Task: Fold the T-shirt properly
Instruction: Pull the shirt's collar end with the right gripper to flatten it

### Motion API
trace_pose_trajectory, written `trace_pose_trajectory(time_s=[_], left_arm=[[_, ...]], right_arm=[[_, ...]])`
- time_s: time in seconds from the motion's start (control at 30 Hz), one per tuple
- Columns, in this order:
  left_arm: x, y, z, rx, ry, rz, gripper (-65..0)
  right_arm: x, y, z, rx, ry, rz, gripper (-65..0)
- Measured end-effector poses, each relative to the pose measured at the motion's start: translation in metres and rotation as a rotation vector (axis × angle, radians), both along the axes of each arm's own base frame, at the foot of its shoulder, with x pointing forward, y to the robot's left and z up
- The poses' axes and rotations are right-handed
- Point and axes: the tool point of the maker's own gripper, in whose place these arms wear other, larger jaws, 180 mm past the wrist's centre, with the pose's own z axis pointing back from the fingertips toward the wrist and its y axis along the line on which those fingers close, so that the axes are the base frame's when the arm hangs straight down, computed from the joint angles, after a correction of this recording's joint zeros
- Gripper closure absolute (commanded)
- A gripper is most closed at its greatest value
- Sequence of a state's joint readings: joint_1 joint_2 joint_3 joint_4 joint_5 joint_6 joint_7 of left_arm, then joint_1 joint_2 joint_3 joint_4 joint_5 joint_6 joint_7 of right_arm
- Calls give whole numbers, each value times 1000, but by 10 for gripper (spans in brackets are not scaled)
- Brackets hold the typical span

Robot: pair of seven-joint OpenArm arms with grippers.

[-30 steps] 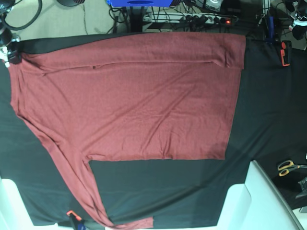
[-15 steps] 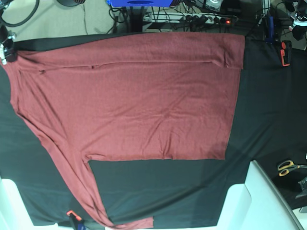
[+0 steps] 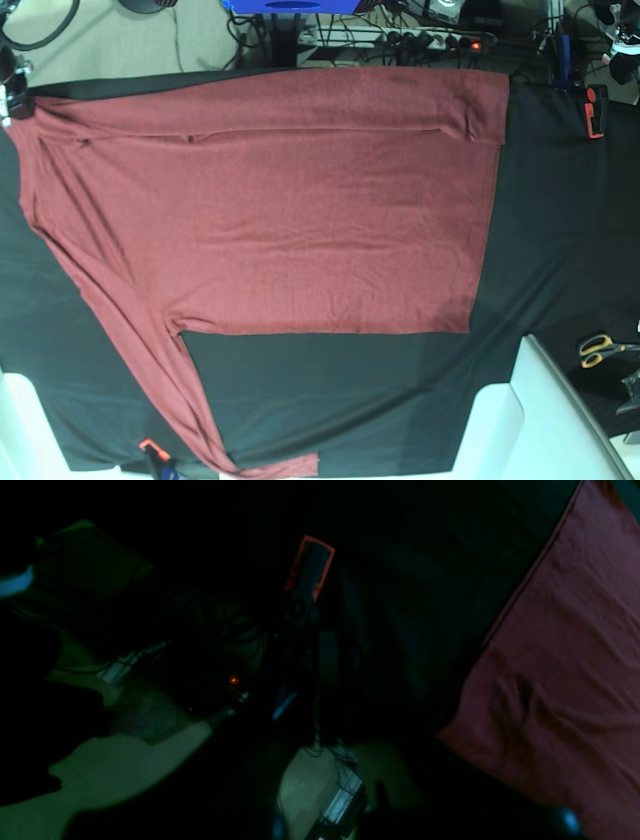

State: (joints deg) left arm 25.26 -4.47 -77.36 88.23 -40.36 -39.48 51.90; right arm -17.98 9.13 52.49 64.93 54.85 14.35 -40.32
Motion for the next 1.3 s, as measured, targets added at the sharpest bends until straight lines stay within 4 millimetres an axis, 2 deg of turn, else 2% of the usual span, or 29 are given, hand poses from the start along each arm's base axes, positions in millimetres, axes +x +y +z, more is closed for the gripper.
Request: trace_pose_trajectory(time_s=[0.17, 0.33, 0.43, 0.53, 0.7, 0.77, 0.83, 0.9, 0.97, 1.0, 1.07, 1.13, 1.3], left_arm=[[0, 0, 0, 0, 0, 0, 0], [-3, 0, -4, 10, 37, -7, 0], [0, -8, -19, 10, 119, -58, 0], [15, -13, -19, 2, 78, -66, 0], [10, -13, -21, 0, 101, -68, 0], [12, -13, -21, 0, 93, -68, 0], [16, -13, -20, 1, 81, -66, 0], [17, -12, -19, 2, 79, -67, 0], [16, -12, -19, 3, 82, -67, 0], [17, -12, -19, 3, 81, -67, 0], [18, -13, -19, 2, 77, -66, 0], [17, -13, -19, 1, 79, -67, 0], [21, -11, -16, 13, 72, -73, 0]], right_arm=[[-2, -3, 0, 2, 10, -15, -6], [-12, -29, 9, -35, 14, -75, -6], [-11, -30, 10, -38, 15, -72, -6], [-9, -30, 11, -40, 12, -70, -6], [-9, -31, 11, -40, 16, -75, -17], [-8, -32, 11, -40, 14, -75, -54], [-8, -33, 12, -43, 15, -73, -161], [-8, -33, 12, -43, 14, -74, -296], [-9, -33, 11, -45, 19, -72, -398], [-9, -34, 11, -50, 23, -70, -422], [-15, -38, 8, -83, 66, -65, -426], [-21, -51, 5, -156, 124, -93, -431], [-14, -77, 14, -327, 160, -71, -432]])
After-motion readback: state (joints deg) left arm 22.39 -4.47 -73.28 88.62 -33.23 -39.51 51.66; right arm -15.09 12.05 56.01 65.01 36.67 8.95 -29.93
